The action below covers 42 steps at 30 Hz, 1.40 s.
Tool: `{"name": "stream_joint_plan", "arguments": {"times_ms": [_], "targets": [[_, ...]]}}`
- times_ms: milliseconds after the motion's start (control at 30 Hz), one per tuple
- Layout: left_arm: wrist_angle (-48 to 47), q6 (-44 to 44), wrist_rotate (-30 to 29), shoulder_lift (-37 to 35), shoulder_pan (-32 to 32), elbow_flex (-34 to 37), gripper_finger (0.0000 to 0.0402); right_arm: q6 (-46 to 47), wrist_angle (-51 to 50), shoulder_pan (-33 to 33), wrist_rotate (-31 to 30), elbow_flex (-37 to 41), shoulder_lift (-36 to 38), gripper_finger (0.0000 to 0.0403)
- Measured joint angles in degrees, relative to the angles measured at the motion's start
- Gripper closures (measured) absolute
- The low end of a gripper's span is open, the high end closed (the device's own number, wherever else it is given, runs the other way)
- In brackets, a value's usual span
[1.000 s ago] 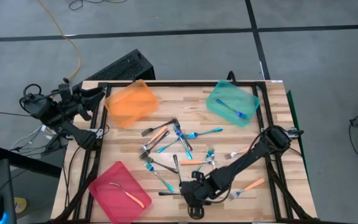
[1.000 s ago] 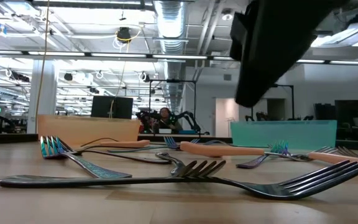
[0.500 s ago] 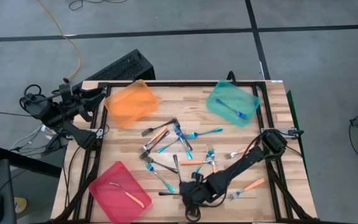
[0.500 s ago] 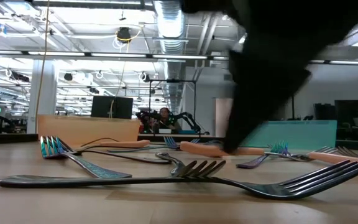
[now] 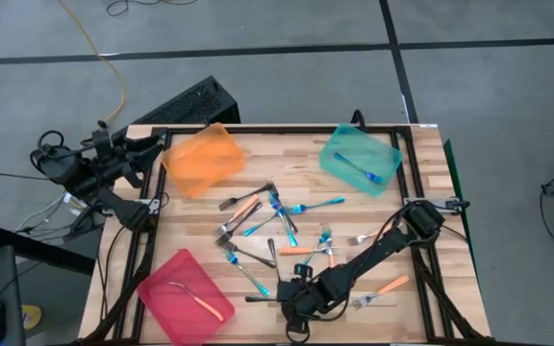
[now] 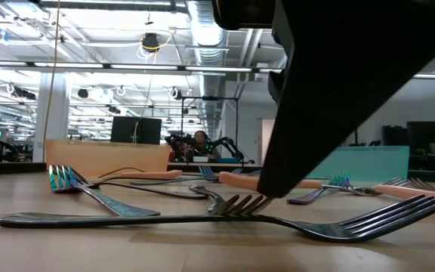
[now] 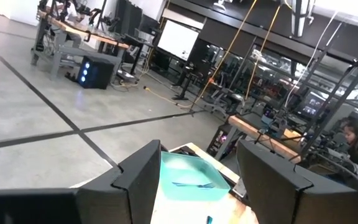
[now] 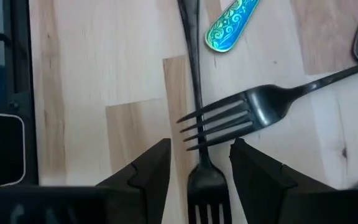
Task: Sort silverware by color (type)
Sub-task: Put the black fork into the orange bin
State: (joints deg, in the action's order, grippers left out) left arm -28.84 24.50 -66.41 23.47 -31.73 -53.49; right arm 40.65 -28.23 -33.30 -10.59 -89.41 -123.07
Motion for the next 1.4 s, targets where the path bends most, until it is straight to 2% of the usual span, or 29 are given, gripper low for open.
{"name": "stream_joint_plan", "arguments": {"times_ms": [667,867,1100,1267,1400], "targets": [[0.0,0.2,0.0,0.0,0.0,0.0,0.0205,-0.4,0.7,0.7,-1.5,0.7,-1.0,0.0216],[-0.1,0.2,0.0,0.0,0.0,0.0,0.0205,0.2,2.5,0.7,0.6,0.4,-2.7,0.0216],[-0.2,0.1,-0.1,0.0,0.0,0.0,0.0205,1.3,1.6,1.1,0.3,0.4,-2.6,0.0218],[-0.2,0.1,-0.1,0.0,0.0,0.0,0.0205,1.4,1.6,1.5,1.4,0.4,-2.6,0.0243],[-0.2,0.1,0.0,0.0,0.0,0.0,0.0205,1.5,0.8,1.6,1.5,0.4,-2.6,0.0286]]}}
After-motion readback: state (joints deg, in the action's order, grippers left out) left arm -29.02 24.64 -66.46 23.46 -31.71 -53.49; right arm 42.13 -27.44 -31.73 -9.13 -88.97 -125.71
